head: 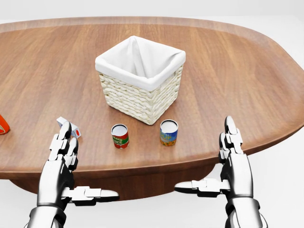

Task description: Pick up the alphabet soup and the cream cheese box, and put them in the basket.

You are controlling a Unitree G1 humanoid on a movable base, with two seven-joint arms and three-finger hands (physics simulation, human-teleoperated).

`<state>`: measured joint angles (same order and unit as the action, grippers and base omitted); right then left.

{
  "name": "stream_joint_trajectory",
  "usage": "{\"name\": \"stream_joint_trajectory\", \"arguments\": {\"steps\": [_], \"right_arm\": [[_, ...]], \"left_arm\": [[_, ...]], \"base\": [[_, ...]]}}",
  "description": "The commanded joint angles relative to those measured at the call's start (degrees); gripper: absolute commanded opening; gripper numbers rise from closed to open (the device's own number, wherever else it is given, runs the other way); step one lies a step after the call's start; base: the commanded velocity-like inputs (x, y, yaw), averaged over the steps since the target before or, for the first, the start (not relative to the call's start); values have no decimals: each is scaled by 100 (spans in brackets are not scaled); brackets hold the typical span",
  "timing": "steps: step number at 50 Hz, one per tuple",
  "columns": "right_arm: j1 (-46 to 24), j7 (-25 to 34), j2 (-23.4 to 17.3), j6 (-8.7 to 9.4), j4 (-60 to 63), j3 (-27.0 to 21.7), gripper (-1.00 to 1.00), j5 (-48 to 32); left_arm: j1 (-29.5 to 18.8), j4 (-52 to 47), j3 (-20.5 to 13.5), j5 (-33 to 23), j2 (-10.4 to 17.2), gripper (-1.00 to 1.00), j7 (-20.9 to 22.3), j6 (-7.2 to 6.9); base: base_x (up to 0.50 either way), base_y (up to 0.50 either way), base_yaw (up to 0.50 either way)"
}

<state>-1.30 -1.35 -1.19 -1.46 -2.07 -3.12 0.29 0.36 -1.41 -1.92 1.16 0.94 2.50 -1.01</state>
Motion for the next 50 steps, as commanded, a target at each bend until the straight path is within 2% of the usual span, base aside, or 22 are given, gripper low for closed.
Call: {"name": "stream_joint_trajectory", "arguments": {"steps": [1, 6, 11, 13, 15, 17, 19, 21, 24, 26, 27, 28, 31, 35, 38, 40, 43, 44, 47, 50], "right_arm": [[-62, -375, -16, -122, 27, -124, 100, -18], [-72, -453, -40, -193, 16, -171, 100, 28], [-110, -670, -52, -186, 16, -242, 100, -5], [-99, -626, -63, -177, 47, -235, 100, 37], [-100, -734, -58, -261, 37, -252, 100, -12], [-157, -1105, -61, -250, 28, -318, 100, -222], [-169, -1057, -73, -241, 29, -346, 100, -53], [-153, -1119, -74, -308, 82, -381, 100, 10], [-111, -1154, -75, -354, 166, -355, 100, -9], [-101, -1471, -78, -354, 278, -441, 100, -191], [-81, -1602, -67, -354, 386, -492, 100, -199], [-86, -1580, -81, -354, 428, -540, 100, -77], [-44, -1585, -94, -354, 577, -603, 100, 99], [-3, -1828, -101, -354, 650, -658, 100, -76], [16, -1862, -110, -354, 716, -750, 100, 84], [23, -1852, -114, -354, 740, -780, 100, 174], [41, -2146, -115, -354, 814, -853, 100, -40], [47, -2175, -126, -354, 830, -876, 100, -33], [85, -2222, -125, -354, 941, -922, 100, 29], [108, -2305, -123, -354, 986, -976, 100, 43]], "left_arm": [[1, -1, -1, -1, 2, 100, 0, -2], [1, -3, -1, 0, 1, 100, 0, -8], [-75, 216, -27, 19, 16, 100, 16, 93], [-62, 178, -21, 19, 13, 100, 13, 62], [-69, 192, -23, 24, 15, 100, 13, 55], [-75, 197, -23, 26, 15, 100, 12, 47], [-88, 235, -29, 27, 18, 100, 13, 71], [-56, 172, -21, 23, 14, 100, 8, 43], [-71, 224, -30, 26, 18, 100, 12, 78], [-60, 184, -23, 24, 15, 100, 9, 48], [-78, 230, -30, 26, 18, 100, 11, 75], [-90, 268, -36, 29, 21, 100, 15, 105], [-44, 131, -16, 20, 13, 100, 5, 25], [-61, 224, -28, 18, 16, 100, 11, 127], [-41, 157, -19, 11, 12, 100, 3, 90], [-57, 202, -24, 13, 16, 100, 9, 119], [-35, 147, -19, 12, 13, 100, 8, 87], [-64, 248, -31, 15, 17, 100, 14, 161], [-17, 92, -11, 7, 9, 100, 2, 58], [-33, 135, -16, 8, 10, 100, 6, 85]], "base": [[0, 0, 0], [0, 0, 0], [0, 0, 0], [0, 0, 0], [0, 0, 0], [0, 0, 0], [0, 0, 0], [0, 0, 0], [0, 0, 0], [0, 0, 0], [0, 0, 0], [0, 0, 0], [0, 0, 0], [0, 0, 0], [0, 0, 0], [0, 0, 0], [0, 0, 0], [0, 0, 0], [0, 0, 0], [0, 0, 0]]}}
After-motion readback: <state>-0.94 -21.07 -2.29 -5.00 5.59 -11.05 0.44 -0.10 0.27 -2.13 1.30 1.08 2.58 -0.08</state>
